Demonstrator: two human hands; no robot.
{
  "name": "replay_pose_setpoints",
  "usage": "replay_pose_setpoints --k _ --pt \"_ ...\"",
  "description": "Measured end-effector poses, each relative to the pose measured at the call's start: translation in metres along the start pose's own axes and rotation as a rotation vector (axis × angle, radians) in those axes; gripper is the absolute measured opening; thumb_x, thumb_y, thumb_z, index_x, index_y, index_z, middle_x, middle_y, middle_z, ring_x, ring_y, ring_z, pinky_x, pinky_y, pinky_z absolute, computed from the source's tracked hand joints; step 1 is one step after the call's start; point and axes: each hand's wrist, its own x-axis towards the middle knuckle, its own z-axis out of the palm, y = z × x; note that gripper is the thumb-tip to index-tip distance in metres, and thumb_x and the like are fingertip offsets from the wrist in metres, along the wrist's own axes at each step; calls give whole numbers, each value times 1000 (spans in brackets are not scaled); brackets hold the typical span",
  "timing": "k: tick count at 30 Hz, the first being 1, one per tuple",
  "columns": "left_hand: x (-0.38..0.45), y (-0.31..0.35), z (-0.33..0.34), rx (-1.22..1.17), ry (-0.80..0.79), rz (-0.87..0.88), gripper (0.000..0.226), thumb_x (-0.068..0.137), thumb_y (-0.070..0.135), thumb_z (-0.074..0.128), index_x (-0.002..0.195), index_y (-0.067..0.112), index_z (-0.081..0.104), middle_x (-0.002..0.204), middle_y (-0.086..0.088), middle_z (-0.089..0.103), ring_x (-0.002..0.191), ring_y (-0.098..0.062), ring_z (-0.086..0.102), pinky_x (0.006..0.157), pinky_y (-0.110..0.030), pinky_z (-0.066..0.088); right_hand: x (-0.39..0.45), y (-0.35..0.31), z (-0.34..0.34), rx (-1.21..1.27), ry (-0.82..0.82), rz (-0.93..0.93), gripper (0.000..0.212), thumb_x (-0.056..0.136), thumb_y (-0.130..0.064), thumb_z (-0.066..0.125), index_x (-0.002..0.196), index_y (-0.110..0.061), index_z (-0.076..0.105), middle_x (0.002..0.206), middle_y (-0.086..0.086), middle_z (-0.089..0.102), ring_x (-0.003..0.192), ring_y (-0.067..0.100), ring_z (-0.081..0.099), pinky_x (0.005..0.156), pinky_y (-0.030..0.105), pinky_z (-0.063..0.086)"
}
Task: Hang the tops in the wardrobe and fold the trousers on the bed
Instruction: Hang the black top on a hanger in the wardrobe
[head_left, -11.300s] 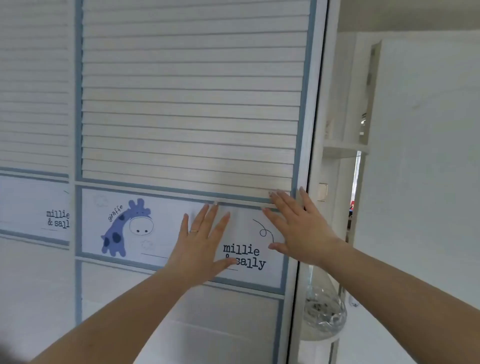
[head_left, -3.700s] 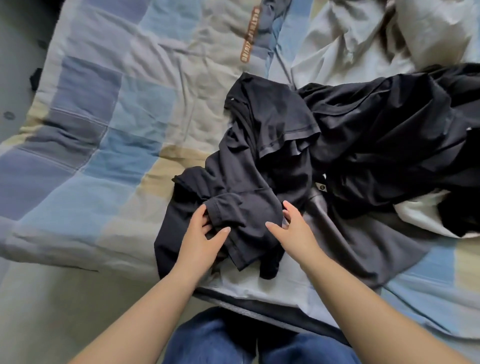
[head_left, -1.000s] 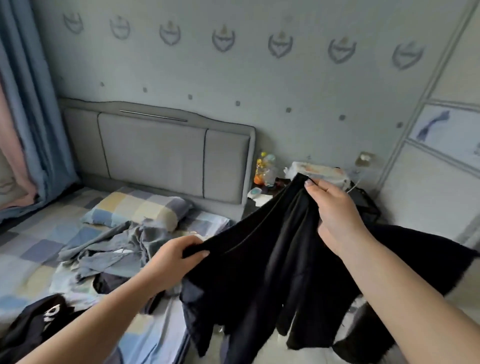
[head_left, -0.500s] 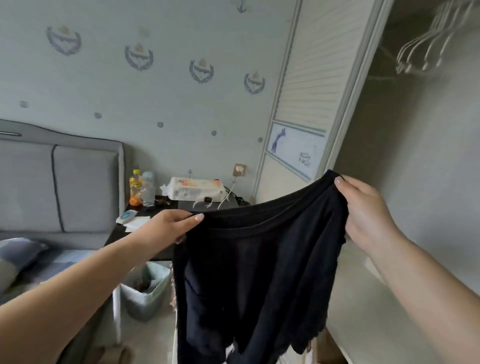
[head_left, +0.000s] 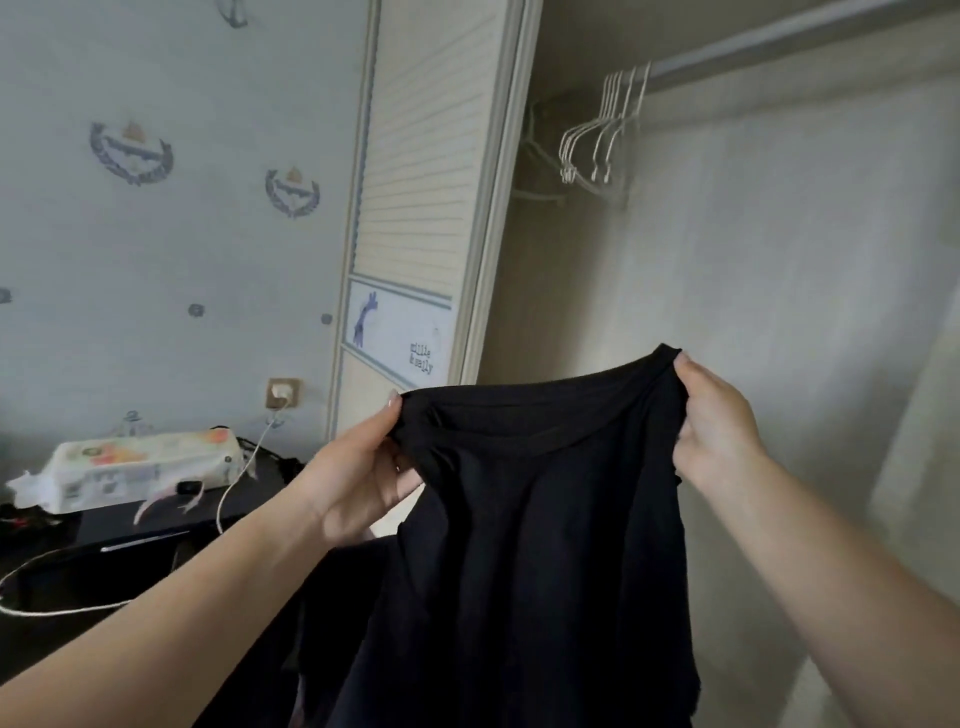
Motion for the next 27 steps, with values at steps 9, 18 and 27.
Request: replay_pose_setpoints --k 9,18,27 --pt "157 26 34 -251 -212 -24 33 82 32 59 72 5 76 88 -7 71 77 -15 71 61 -27 58 95 -16 12 118 198 -68 23 91 -35 61 88 -14 69 82 1 74 73 18 72 63 33 57" --pt "275 47 65 -143 -384 59 14 84 14 57 93 5 63 75 -5 69 60 -11 67 54 -22 56 175 -43 19 102 214 -201 23 95 -32 57 88 -13 68 67 -2 73 61 13 71 48 25 54" --pt "368 48 109 -51 -463 160 20 82 9 60 97 12 73 91 -7 72 76 -14 71 64 -28 58 280 -77 10 9 179 -278 27 96 -35 54 87 -14 68 79 1 71 78 18 67 64 31 52"
